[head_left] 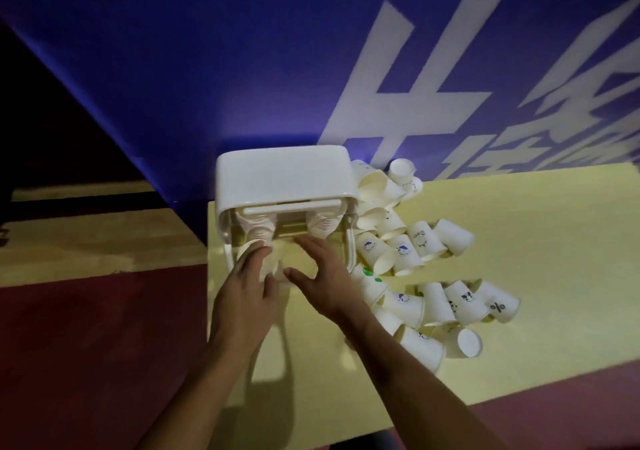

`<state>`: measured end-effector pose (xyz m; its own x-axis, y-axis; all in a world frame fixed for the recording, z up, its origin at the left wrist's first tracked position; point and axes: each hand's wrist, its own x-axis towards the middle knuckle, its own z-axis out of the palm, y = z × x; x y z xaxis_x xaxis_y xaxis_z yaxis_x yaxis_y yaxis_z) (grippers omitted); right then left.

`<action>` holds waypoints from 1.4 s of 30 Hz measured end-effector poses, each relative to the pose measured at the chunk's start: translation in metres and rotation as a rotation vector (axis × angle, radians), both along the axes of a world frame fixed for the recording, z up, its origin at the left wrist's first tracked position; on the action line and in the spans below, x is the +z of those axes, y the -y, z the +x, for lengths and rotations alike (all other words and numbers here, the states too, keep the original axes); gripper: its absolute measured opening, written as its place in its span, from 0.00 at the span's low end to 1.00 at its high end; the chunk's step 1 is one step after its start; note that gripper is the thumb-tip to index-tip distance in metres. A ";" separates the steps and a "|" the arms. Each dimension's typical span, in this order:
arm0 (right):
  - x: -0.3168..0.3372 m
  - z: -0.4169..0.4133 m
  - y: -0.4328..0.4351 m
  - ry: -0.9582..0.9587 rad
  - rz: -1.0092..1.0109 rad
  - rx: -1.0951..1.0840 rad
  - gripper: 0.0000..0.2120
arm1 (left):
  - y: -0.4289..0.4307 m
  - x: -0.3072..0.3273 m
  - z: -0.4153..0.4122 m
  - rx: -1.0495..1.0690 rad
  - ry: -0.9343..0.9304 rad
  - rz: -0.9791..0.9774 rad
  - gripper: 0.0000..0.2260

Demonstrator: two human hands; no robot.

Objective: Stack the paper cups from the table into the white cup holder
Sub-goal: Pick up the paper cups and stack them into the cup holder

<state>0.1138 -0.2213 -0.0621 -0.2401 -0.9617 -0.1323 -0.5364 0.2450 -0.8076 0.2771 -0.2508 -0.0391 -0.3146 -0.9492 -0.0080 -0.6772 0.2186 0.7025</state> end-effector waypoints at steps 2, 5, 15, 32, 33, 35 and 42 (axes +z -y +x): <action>0.005 -0.037 -0.029 -0.035 -0.007 -0.093 0.22 | -0.011 0.016 -0.038 -0.082 -0.046 -0.032 0.18; 0.010 -0.095 -0.077 -0.038 0.011 -0.261 0.14 | -0.028 0.029 -0.103 -0.266 -0.036 -0.011 0.18; 0.007 -0.286 -0.198 0.085 0.123 -0.613 0.08 | -0.045 -0.012 -0.348 -0.729 0.360 -0.017 0.28; -0.085 -0.406 -0.262 -0.016 0.408 -0.179 0.52 | -0.027 -0.054 -0.472 -0.656 0.517 0.012 0.37; -0.089 -0.406 -0.259 -0.046 0.404 -0.167 0.50 | -0.031 -0.043 -0.468 -0.539 0.391 0.077 0.37; -0.092 -0.406 -0.251 -0.084 0.371 -0.134 0.45 | -0.040 -0.024 -0.454 -0.351 0.195 0.179 0.35; -0.087 -0.419 -0.234 0.038 0.248 -0.214 0.38 | -0.062 -0.004 -0.370 -0.100 -0.094 0.240 0.33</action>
